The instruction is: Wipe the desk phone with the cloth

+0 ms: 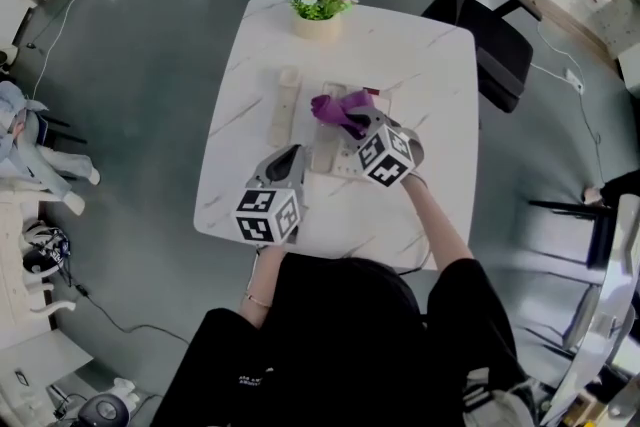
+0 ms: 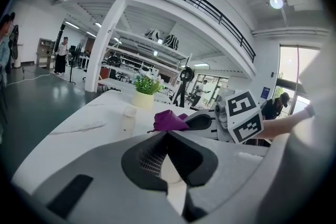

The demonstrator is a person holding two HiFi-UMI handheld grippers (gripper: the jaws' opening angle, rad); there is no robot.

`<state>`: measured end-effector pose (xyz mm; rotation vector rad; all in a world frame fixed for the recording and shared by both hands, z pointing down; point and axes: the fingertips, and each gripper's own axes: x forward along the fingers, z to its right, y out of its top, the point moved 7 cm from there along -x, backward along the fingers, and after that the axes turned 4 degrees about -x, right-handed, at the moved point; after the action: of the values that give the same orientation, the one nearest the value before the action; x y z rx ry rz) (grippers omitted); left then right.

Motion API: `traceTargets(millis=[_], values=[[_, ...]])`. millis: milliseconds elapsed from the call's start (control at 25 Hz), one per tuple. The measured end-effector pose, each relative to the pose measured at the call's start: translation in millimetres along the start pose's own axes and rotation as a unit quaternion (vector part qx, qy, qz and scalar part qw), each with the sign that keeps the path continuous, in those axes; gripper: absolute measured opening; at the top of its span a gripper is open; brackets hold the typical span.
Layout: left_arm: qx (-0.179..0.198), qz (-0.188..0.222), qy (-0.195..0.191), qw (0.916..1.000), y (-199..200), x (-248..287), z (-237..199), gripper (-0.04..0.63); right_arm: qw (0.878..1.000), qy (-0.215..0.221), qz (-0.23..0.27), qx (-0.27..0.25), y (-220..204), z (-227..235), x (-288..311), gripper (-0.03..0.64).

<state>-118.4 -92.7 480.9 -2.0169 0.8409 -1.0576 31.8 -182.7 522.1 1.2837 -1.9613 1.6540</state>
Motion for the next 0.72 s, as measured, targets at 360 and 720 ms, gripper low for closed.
traceTargets(millis=[360,720], values=[[0.001,0.009,0.007,0.9999,1.6,-8.8,-1.8,-0.003,1.0,0.028,-0.006,0.003,0.0,-15.0,-4.2,0.037],[0.003,0.01,0.009,0.9999,0.3,-14.6,-3.3,-0.003,0.998,0.054,-0.012,-0.001,-0.1,-33.7,-7.1,0.037]])
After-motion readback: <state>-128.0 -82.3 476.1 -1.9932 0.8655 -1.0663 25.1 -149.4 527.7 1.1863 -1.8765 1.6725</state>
